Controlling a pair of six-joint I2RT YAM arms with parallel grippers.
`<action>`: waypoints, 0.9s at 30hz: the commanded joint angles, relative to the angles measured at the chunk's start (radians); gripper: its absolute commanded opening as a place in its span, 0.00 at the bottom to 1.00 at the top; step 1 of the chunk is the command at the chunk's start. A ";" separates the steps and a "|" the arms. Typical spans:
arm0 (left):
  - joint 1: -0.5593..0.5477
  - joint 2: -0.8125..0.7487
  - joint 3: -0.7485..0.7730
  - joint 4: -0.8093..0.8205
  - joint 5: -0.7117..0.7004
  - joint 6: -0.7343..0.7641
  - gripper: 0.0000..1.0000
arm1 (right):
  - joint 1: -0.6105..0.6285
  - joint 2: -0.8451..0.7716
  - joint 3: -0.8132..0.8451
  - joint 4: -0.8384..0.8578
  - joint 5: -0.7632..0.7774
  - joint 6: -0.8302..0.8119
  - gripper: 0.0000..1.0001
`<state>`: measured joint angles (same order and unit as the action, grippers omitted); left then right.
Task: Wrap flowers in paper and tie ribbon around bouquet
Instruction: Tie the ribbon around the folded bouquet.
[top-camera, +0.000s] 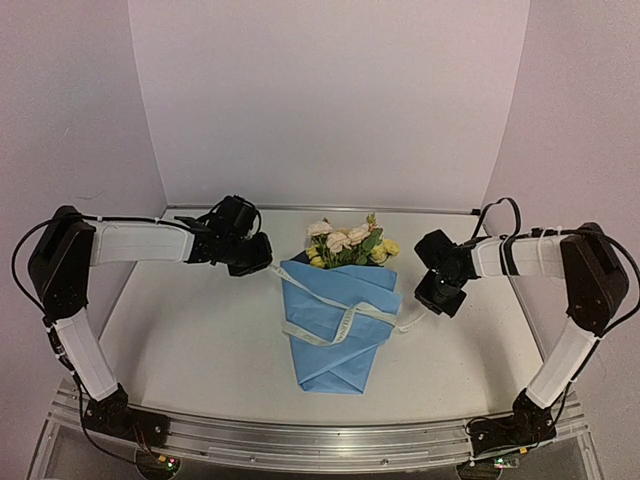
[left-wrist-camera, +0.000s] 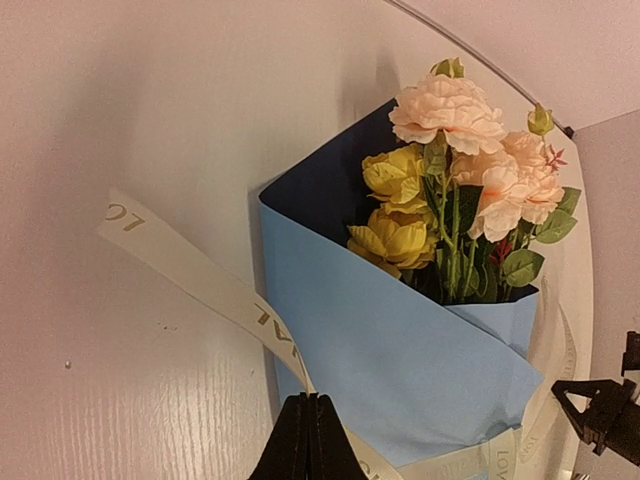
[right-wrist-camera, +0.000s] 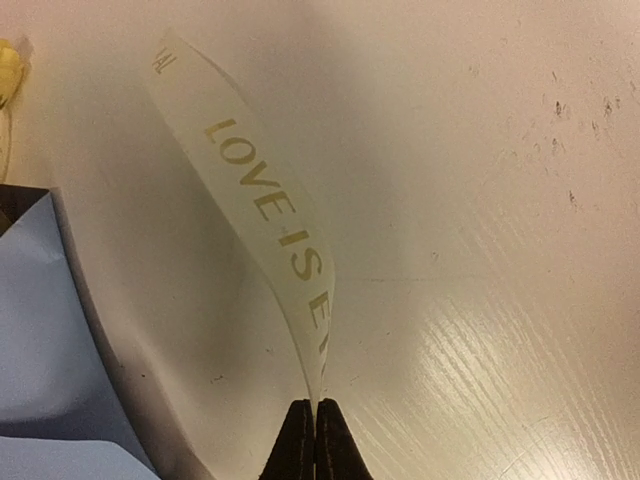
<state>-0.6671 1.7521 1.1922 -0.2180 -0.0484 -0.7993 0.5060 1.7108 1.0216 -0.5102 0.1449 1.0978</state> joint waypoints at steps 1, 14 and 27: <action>0.040 -0.089 -0.028 0.006 -0.027 0.040 0.00 | -0.062 -0.049 0.066 -0.033 0.028 -0.055 0.00; 0.134 -0.267 -0.236 -0.041 -0.048 0.087 0.00 | -0.232 -0.081 0.057 -0.107 0.065 -0.154 0.00; 0.300 -0.394 -0.497 -0.100 -0.084 -0.102 0.00 | -0.333 -0.167 -0.125 -0.106 0.113 -0.164 0.00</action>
<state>-0.4511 1.4093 0.7600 -0.2798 -0.0958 -0.8096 0.2268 1.5944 0.9296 -0.6000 0.1994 0.9455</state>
